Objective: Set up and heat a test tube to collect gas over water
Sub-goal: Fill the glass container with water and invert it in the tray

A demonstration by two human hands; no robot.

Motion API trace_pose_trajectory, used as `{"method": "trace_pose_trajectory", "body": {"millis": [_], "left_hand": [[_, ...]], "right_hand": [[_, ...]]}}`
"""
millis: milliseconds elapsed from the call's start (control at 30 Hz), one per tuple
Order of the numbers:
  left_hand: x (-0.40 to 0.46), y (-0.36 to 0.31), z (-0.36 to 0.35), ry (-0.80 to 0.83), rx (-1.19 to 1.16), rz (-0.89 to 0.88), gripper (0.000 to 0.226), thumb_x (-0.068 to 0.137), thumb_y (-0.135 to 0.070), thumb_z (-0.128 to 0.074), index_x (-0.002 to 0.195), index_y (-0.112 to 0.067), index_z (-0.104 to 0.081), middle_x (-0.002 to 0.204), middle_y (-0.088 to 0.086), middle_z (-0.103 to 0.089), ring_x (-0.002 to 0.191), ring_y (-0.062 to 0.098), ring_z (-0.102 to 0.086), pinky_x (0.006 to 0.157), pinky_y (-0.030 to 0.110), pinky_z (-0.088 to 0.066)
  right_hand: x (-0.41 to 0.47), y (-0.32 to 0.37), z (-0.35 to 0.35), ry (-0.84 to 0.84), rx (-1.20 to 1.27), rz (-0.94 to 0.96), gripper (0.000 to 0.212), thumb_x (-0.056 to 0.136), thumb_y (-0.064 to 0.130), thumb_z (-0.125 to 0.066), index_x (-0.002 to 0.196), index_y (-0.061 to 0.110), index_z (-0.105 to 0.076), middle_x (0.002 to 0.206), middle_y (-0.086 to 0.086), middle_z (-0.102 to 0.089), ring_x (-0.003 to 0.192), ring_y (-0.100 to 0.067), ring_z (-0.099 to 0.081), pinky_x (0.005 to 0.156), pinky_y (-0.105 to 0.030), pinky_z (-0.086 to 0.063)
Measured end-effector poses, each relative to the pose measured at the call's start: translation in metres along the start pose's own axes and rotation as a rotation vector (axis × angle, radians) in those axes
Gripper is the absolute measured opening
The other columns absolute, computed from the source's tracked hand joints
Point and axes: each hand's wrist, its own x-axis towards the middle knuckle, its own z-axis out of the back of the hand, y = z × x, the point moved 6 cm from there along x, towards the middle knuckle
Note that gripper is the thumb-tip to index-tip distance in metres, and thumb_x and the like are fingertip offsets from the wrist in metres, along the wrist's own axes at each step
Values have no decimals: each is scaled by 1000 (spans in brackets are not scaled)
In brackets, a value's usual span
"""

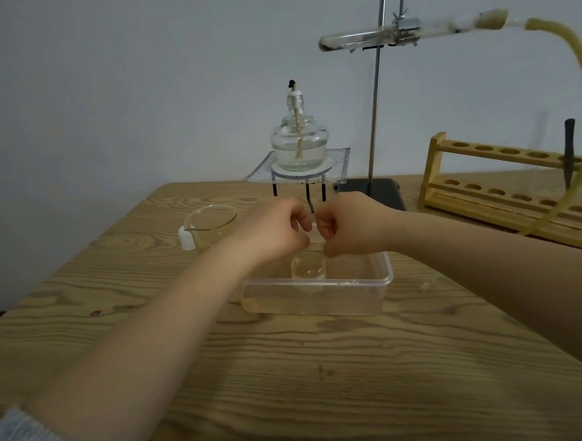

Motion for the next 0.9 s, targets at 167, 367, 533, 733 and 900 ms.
{"method": "trace_pose_trajectory", "body": {"millis": [167,367,533,733,900], "left_hand": [[-6,-7,-2,21,22,-4,13,75,-20,-67,86,-25,-61,77,-13,-54,71,8,-52,60,24,-41],[-10,-14,-6,30,44,-9,15,78,-19,-65,92,-25,-63,81,-15,-53,82,8,-55,65,23,-41],[-12,-19,-3,-59,12,-6,11,80,-16,-62,86,-26,-62,76,-13,-52,68,4,-49,52,19,-30],[-14,-25,-3,-98,-29,-14,20,78,-15,-65,96,-25,-62,103,-6,-61,87,10,-57,61,19,-37],[-15,-27,-7,-73,21,0,28,77,-9,-62,98,-27,-61,112,-7,-59,97,12,-57,78,31,-48]], "right_hand": [[-6,-2,-3,43,5,-18,17,76,15,-72,91,11,-63,81,7,-59,82,-15,-56,74,-27,-48],[-13,-7,-5,18,16,-33,17,78,14,-69,94,19,-67,83,11,-56,86,-11,-56,79,-25,-48],[-19,-15,0,-91,119,-80,14,80,11,-68,92,16,-69,79,7,-61,70,-8,-59,69,-22,-52],[-26,-13,4,-116,119,-30,19,80,17,-73,99,14,-69,101,2,-67,94,-14,-63,87,-26,-50],[-28,-21,2,-151,218,-64,23,77,8,-74,98,16,-70,108,3,-67,83,-11,-64,83,-29,-54]]}}
